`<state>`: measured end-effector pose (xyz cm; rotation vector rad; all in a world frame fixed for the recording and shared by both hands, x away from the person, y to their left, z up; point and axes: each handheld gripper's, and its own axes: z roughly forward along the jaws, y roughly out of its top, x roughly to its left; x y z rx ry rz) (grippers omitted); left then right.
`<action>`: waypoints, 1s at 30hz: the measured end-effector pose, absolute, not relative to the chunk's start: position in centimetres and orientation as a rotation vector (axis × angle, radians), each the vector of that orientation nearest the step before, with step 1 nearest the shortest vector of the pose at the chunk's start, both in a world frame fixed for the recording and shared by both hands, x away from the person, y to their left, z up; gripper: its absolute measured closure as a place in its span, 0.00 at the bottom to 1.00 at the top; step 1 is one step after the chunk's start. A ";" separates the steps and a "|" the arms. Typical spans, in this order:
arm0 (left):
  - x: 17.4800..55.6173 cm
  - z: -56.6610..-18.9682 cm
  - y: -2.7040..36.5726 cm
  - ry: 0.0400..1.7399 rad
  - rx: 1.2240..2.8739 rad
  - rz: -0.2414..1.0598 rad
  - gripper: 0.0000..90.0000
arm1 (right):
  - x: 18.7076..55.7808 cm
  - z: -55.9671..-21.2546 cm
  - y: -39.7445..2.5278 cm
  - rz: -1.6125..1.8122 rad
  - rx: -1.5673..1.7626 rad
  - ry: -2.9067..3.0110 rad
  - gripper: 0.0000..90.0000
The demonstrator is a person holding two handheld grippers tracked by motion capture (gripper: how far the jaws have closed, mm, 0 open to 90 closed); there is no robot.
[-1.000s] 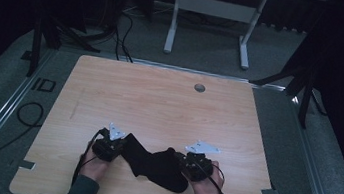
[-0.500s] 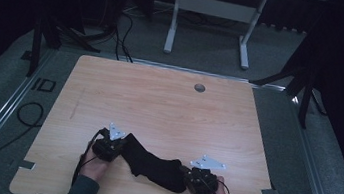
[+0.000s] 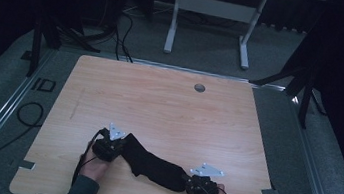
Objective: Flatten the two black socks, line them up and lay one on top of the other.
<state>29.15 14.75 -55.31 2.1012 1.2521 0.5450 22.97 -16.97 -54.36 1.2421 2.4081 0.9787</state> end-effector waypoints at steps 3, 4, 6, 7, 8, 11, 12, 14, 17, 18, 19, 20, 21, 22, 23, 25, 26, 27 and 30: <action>29.1 -55.3 14.7 1.247 2.105 0.541 0.98 | 23.4 -54.8 -17.2 0.957 1.257 2.398 0.95; 29.1 -55.3 14.7 1.243 2.106 0.542 0.98 | 23.6 -55.0 -17.3 0.954 1.254 2.394 0.95; 29.1 -55.3 14.6 1.241 2.108 0.543 0.98 | 23.9 -55.1 -17.5 0.959 1.266 2.383 0.95; 29.1 -55.3 14.6 1.241 2.105 0.543 0.98 | 24.1 -55.2 -17.6 0.956 1.266 2.382 0.95; 29.1 -55.3 14.6 1.240 2.103 0.543 0.98 | 24.3 -55.2 -17.7 0.960 1.276 2.381 0.95; 29.1 -55.4 14.4 1.233 2.106 0.546 0.97 | 24.8 -55.3 -17.8 0.964 1.275 2.372 0.94; 29.1 -55.4 14.4 1.229 2.109 0.548 0.97 | 25.1 -55.4 -17.9 0.969 1.280 2.372 0.94; 29.1 -55.4 14.3 1.224 2.111 0.550 0.97 | 25.4 -55.4 -18.0 0.979 1.293 2.367 0.93; 29.2 -55.4 14.2 1.216 2.111 0.553 0.97 | 25.9 -55.4 -18.1 0.990 1.285 2.350 0.93; 29.2 -55.4 14.1 1.212 2.114 0.556 0.96 | 26.0 -55.4 -18.1 0.991 1.286 2.344 0.93; 29.2 -55.4 14.1 1.211 2.109 0.557 0.96 | 26.2 -55.3 -18.2 0.994 1.285 2.338 0.93; 29.2 -55.4 14.0 1.212 2.103 0.556 0.96 | 26.3 -55.3 -18.2 0.998 1.281 2.329 0.93; 29.2 -55.4 13.9 1.209 2.103 0.554 0.96 | 26.4 -55.2 -18.2 1.001 1.281 2.321 0.93; 29.2 -55.4 13.9 1.207 2.103 0.554 0.96 | 26.5 -55.2 -18.3 1.001 1.281 2.316 0.93; 29.2 -55.4 13.8 1.205 2.104 0.554 0.95 | 26.6 -55.1 -18.3 1.002 1.284 2.310 0.93; 29.2 -55.5 13.8 1.202 2.103 0.554 0.95 | 26.8 -55.1 -18.4 1.003 1.283 2.304 0.93; 29.2 -55.4 13.8 1.198 2.107 0.555 0.94 | 26.9 -55.1 -18.4 1.004 1.283 2.302 0.93; 29.2 -55.4 13.8 1.194 2.110 0.554 0.93 | 27.0 -55.1 -18.5 1.005 1.285 2.304 0.92; 29.2 -55.4 13.9 1.194 2.097 0.534 0.90 | 27.0 -55.0 -18.6 1.018 1.270 2.316 0.79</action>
